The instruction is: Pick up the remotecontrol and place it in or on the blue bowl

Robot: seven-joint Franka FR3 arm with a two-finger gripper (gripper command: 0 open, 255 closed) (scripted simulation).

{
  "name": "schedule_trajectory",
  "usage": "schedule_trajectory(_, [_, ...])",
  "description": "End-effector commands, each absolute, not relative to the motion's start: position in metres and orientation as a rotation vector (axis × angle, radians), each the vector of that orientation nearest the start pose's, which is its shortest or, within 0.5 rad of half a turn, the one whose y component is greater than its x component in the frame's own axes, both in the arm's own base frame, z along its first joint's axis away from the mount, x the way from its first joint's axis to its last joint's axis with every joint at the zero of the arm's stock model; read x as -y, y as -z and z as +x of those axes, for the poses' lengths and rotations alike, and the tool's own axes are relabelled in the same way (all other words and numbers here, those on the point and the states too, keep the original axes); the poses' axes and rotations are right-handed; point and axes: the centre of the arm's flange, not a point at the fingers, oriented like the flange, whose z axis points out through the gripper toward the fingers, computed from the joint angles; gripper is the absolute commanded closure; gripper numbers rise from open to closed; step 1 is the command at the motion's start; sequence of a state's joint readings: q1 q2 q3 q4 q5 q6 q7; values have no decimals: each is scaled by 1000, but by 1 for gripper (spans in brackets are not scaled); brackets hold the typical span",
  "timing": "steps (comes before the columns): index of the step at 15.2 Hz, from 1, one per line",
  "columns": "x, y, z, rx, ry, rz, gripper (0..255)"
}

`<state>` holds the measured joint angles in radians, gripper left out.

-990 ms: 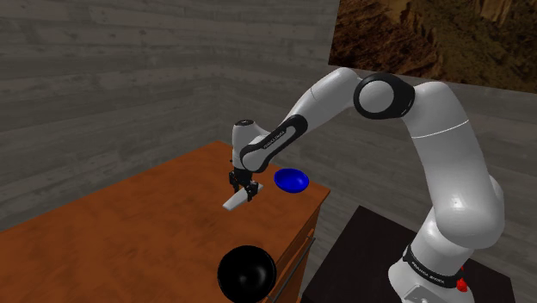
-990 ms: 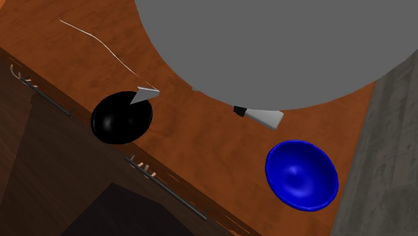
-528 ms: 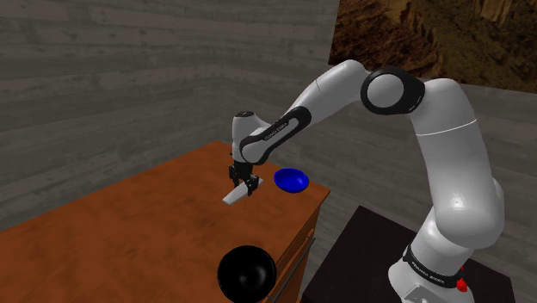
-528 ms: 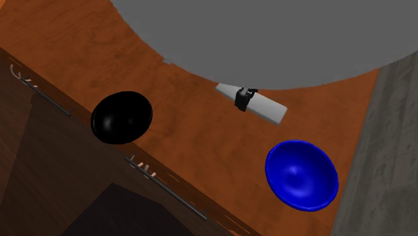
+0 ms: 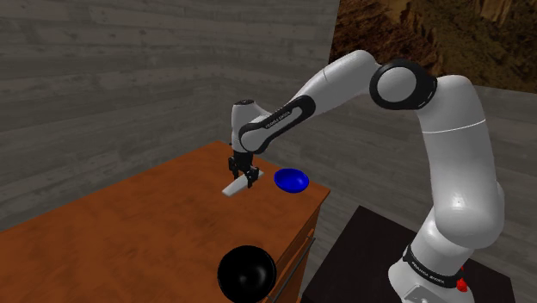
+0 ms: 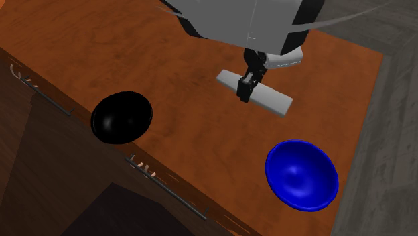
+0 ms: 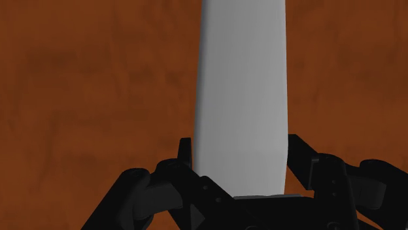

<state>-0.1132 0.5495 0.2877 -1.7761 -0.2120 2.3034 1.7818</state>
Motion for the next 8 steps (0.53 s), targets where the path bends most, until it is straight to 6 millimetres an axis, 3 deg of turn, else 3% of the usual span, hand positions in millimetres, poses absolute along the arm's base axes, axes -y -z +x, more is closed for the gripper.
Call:
schedule_trajectory(1, [-93,-271,652,-2148,17,-2292,255])
schedule_trajectory(8, [-93,-308,652,-2148,17,-2292,255])
